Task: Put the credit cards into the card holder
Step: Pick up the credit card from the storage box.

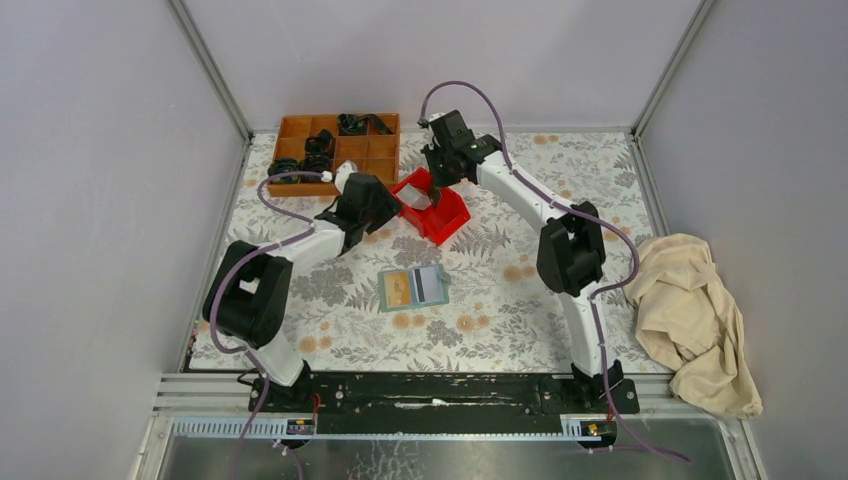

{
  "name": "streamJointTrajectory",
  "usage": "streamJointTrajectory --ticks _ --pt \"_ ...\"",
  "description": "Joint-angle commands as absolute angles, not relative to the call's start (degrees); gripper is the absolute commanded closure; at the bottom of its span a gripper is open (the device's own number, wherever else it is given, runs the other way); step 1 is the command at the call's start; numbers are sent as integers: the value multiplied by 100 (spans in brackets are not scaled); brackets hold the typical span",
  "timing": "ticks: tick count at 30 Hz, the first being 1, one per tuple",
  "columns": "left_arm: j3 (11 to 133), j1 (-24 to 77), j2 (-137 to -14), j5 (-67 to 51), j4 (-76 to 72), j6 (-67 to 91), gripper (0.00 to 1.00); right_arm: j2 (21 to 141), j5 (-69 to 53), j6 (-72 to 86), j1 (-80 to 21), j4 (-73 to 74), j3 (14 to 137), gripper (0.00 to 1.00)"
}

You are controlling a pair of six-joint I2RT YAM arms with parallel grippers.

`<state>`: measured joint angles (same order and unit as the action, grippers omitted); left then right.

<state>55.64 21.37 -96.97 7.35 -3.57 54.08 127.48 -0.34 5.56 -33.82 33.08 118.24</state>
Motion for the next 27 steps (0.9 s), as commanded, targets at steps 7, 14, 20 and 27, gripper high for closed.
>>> streamJointTrajectory --ticks 7,14,20,27 --pt "5221 2107 -8552 -627 -1153 4151 35 11130 -443 606 -3411 3636 11135 100" --pt "5062 2092 -8269 -2164 -1438 3727 35 9959 -1732 962 -3410 3630 9774 100" --pt "4804 2079 -8265 -3501 -1824 3788 35 9096 -2994 1340 -3408 3295 8498 100" --pt "4525 2084 -8124 -4655 -1943 3841 36 8650 -3746 1746 -3297 2923 7761 100"
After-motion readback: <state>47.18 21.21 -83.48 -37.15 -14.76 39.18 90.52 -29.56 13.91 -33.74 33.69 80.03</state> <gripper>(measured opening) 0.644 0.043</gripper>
